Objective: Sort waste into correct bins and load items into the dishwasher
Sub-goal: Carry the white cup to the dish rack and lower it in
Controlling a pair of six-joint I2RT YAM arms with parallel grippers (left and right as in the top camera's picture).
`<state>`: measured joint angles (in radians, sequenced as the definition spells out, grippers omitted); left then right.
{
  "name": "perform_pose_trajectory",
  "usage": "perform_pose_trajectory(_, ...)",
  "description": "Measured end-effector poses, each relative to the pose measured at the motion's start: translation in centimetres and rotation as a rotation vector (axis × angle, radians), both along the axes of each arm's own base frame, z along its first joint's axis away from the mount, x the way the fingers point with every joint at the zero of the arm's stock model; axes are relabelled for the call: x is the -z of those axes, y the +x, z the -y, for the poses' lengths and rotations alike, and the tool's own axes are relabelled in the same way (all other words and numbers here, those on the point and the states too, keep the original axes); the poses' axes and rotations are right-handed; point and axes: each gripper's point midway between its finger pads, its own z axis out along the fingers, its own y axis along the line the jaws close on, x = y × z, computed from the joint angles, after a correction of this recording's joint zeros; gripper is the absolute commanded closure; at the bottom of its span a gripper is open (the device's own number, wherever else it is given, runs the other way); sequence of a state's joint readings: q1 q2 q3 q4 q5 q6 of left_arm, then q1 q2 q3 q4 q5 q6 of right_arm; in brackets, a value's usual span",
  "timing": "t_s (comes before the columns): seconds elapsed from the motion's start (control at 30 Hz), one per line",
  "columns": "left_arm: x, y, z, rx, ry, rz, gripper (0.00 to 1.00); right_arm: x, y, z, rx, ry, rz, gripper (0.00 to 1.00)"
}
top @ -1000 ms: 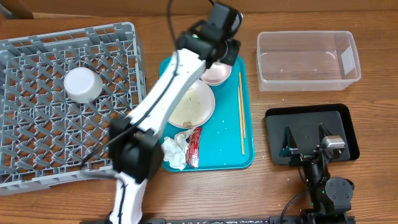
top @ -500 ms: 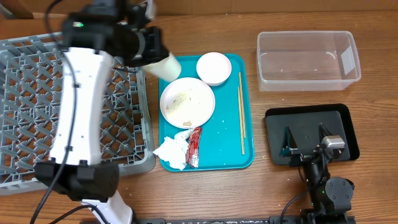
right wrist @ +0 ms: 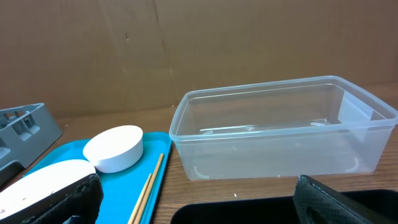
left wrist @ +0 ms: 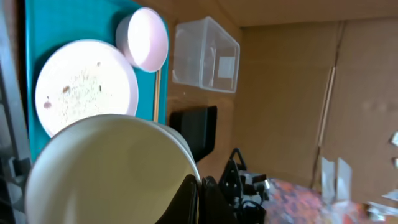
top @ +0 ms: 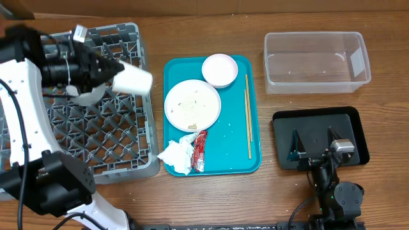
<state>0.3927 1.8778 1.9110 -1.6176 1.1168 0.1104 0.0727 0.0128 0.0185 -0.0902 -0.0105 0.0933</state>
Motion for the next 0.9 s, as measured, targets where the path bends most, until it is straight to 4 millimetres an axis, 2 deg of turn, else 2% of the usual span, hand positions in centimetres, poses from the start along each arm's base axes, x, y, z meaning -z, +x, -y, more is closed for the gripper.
perform_pose_trajectory(0.17,3.7,-0.6,-2.5,-0.062,-0.065,-0.046,0.96,0.0,0.0,0.0,0.0,0.0,0.0,0.0)
perform_pose_trajectory(0.4,5.6,-2.0,-8.5,-0.238,-0.154,-0.023,0.96,0.0,0.0,0.0,0.0,0.0,0.0,0.0)
perform_pose_trajectory(0.47,6.3,-2.3,-9.3,-0.267,-0.168,-0.011,0.96,0.0,0.0,0.0,0.0,-0.001,0.0,0.0)
perform_pose_trajectory(0.77,9.6,-2.4,-8.7,-0.288,-0.259,0.063,0.96,0.0,0.0,0.0,0.0,-0.001,0.0,0.0)
perform_pose_trajectory(0.9,10.4,-1.9,-9.6,-0.309,-0.255,0.104,0.96,0.0,0.0,0.0,0.0,-0.001,0.0,0.0)
